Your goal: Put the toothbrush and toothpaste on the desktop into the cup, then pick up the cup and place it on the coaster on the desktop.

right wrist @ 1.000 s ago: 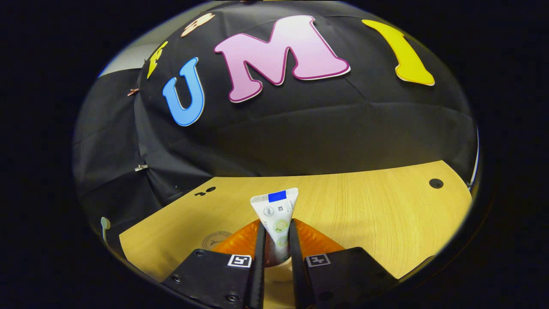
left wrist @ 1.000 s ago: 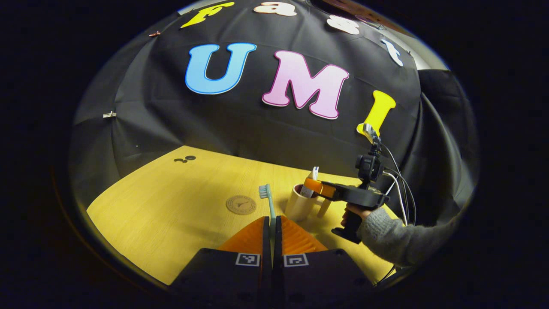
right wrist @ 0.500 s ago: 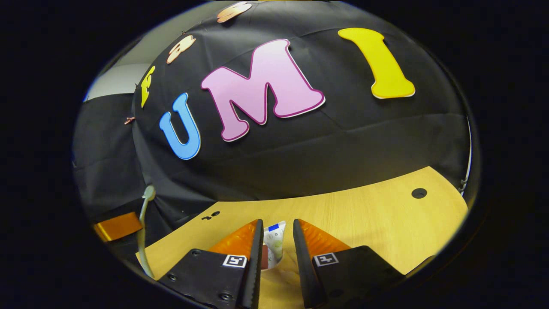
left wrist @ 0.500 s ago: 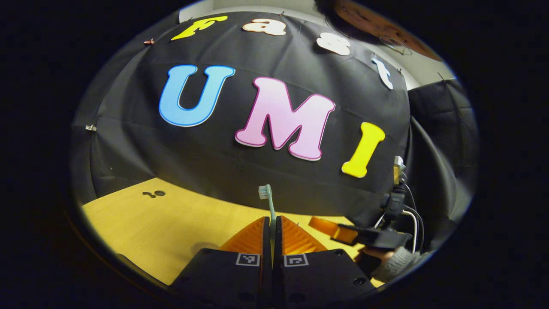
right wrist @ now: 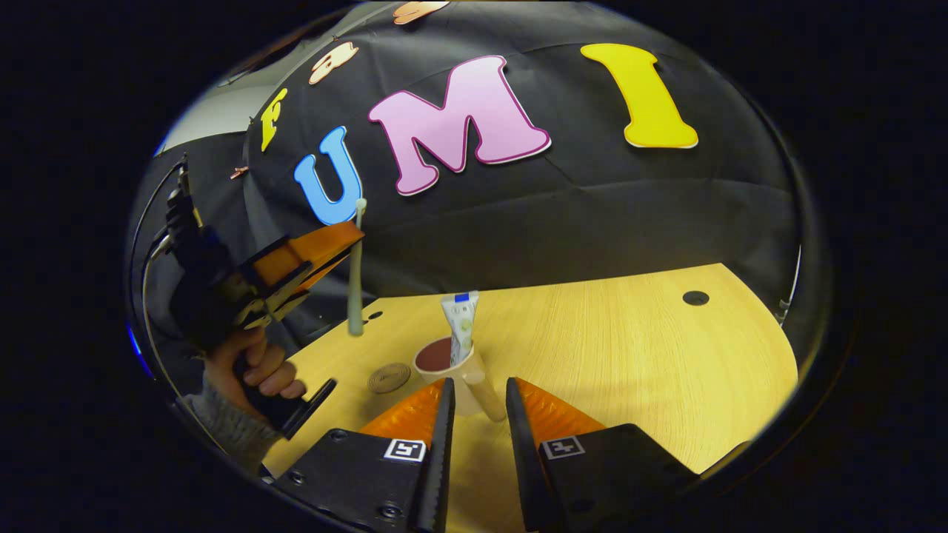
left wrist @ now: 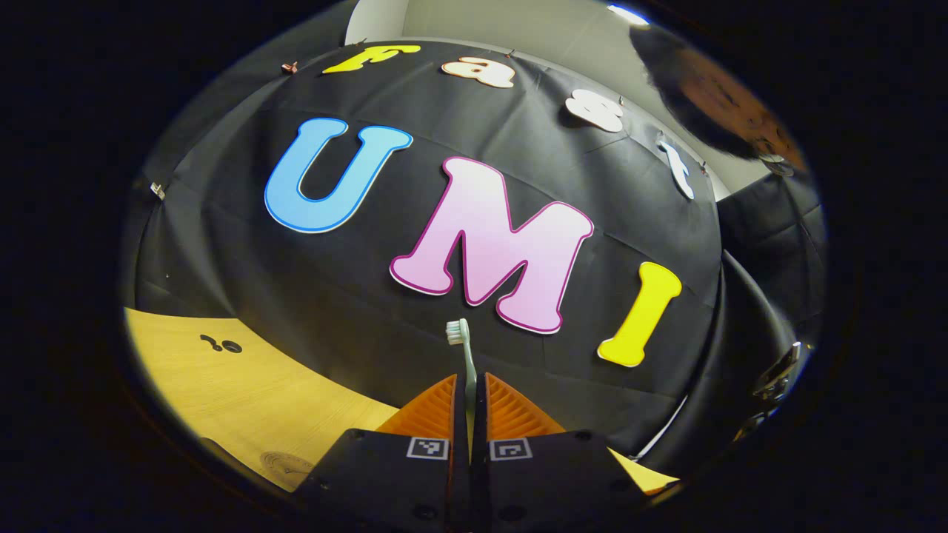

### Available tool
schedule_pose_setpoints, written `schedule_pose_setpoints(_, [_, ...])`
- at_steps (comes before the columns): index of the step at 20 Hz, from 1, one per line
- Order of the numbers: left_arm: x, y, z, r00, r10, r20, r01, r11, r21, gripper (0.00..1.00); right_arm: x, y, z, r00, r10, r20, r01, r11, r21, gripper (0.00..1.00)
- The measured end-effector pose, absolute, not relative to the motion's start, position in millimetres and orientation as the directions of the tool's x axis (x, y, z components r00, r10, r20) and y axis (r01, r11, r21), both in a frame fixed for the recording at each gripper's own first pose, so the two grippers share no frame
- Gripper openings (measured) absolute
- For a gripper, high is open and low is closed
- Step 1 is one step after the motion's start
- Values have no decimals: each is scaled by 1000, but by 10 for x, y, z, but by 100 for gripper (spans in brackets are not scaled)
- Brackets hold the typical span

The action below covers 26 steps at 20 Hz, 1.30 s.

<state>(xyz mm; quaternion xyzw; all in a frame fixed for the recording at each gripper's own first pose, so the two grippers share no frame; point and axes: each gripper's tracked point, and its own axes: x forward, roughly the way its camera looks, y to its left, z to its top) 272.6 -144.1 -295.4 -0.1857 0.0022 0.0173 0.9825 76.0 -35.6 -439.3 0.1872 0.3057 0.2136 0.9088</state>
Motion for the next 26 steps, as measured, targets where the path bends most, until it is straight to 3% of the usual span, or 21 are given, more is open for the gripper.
schedule_pose_setpoints(5, [2933, -1441, -3444, 997, 74, -7, -73, 953, -295, 6, 538, -426, -4599, 704, 509, -494, -265, 835, 482, 42])
schedule_pose_setpoints(18, [2831, -1599, -4134, 997, 45, -55, -53, 989, -137, 6, 481, -558, -4840, 666, 513, -542, -322, 853, 411, 42])
schedule_pose_setpoints(24, [2681, -1609, -4249, 998, 14, -69, -21, 995, -101, 12, 536, -434, -4791, 560, 612, -558, -448, 791, 417, 43])
schedule_pose_setpoints(25, [2634, -1608, -4266, 997, 4, -79, -13, 994, -105, 13, 576, -409, -4757, 541, 628, -559, -460, 777, 429, 35])
schedule_pose_setpoints(26, [2597, -1602, -4268, 996, -2, -84, -8, 994, -110, 13, 609, -396, -4718, 530, 635, -562, -466, 772, 432, 37])
